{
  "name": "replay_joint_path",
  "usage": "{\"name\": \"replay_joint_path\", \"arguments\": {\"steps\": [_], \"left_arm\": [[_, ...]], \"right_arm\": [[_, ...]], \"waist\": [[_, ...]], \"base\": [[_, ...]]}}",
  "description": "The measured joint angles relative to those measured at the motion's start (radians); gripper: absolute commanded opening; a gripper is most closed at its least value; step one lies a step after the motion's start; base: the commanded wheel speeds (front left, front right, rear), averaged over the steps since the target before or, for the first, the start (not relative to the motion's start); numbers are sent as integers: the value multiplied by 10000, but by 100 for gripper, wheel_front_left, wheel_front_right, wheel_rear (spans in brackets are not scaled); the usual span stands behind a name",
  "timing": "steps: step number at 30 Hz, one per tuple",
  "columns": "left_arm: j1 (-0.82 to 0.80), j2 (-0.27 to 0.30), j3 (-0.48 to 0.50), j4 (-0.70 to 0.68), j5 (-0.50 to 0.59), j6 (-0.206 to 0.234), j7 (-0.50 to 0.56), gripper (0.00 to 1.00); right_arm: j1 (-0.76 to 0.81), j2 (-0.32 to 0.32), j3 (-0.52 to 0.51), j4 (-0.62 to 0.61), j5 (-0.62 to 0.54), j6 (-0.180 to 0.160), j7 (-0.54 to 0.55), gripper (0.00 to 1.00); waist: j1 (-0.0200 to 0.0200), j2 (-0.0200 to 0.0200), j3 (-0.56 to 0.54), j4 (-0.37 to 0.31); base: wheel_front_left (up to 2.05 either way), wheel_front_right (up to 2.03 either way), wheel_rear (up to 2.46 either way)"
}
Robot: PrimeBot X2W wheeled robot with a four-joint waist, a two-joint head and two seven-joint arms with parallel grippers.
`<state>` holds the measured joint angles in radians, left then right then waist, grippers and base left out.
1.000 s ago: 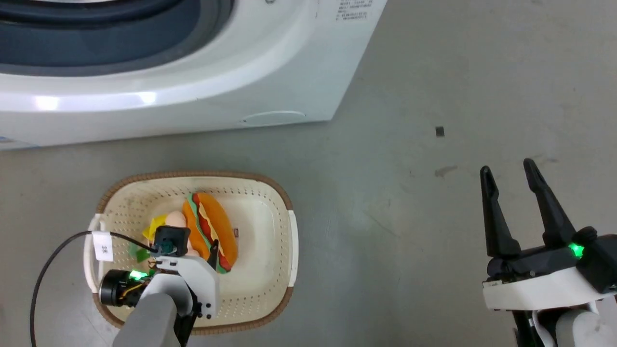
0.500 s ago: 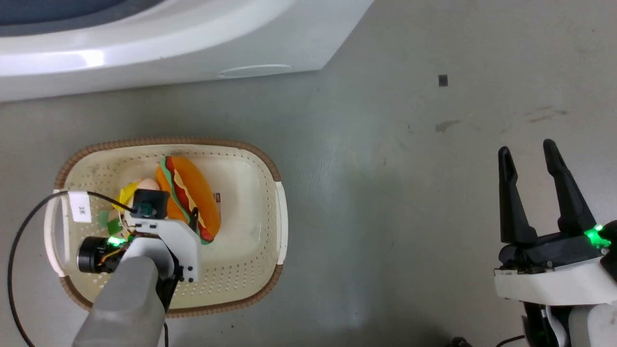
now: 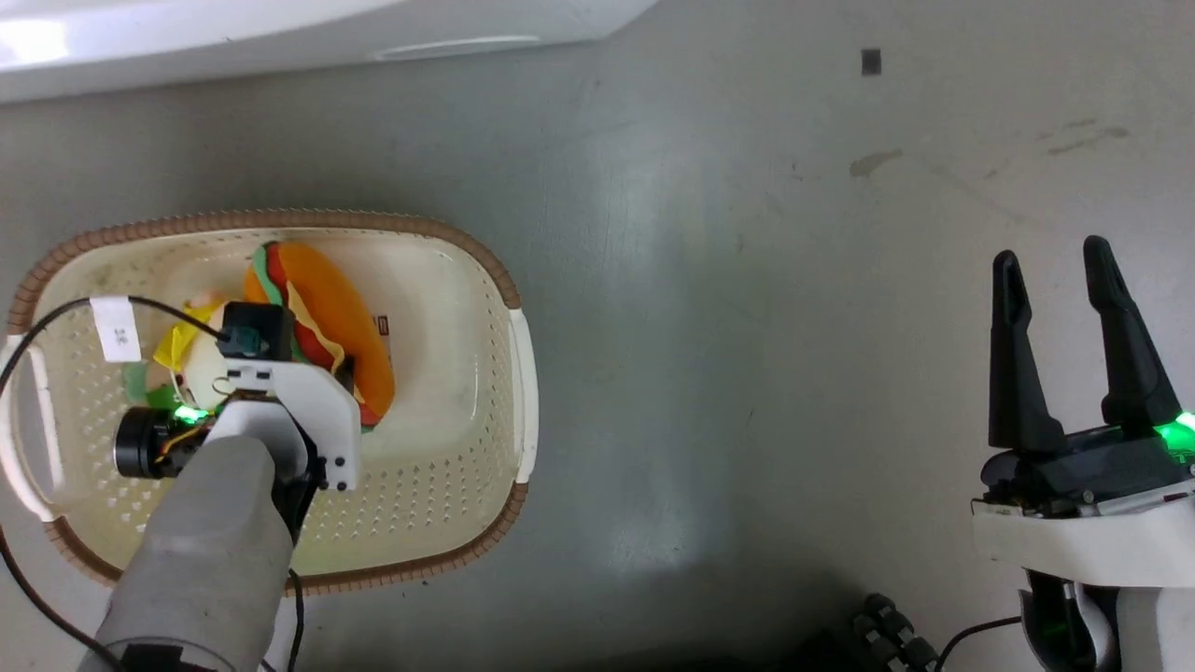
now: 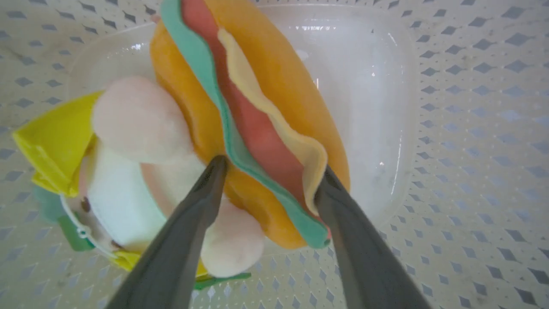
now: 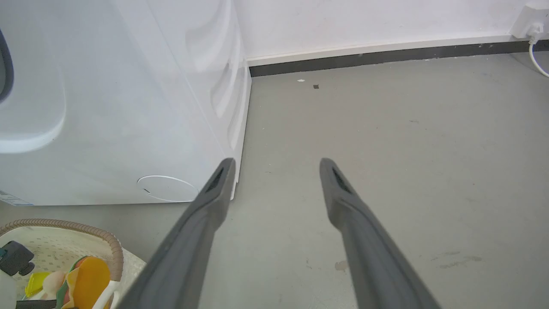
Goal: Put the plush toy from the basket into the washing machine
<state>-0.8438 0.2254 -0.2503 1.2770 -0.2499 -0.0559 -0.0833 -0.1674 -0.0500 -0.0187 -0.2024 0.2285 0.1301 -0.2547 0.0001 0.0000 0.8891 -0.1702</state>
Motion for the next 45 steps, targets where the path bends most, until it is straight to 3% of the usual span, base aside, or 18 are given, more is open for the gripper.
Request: {"name": "replay_joint_path", "arguments": {"steps": [18,19,20,24,31,45], "left_arm": [[-488,19,-238,61,-198,10,211,100],[-522,10,-263,61,-209,-2,213,56],[-543,-17,-274,61,-245,-15,226,0],[-570,-117,-309,71,-368,-268,303,0],[-238,-219,-305,119,-548,-267,-12,0],[1593,-474,-554,130,-794,-581,-1411,0]], "right_arm": [[-104,0,-29,-274,8,0,-25,100],[-105,0,-31,-282,8,0,-25,100],[-106,0,-36,-282,6,0,-25,100],[-127,0,-50,-261,2,0,-25,100],[-163,0,-12,-75,-31,0,-27,100],[111,0,261,535,-144,0,-27,100]], "waist": [[-1,0,705,-66],[-1,0,741,-69],[-1,0,769,-69],[-1,0,756,-30],[-1,0,159,34],[-2,0,-2456,448]], "base": [[0,0,0],[0,0,0],[0,0,0],[0,0,0],[0,0,0],[0,0,0]]}}
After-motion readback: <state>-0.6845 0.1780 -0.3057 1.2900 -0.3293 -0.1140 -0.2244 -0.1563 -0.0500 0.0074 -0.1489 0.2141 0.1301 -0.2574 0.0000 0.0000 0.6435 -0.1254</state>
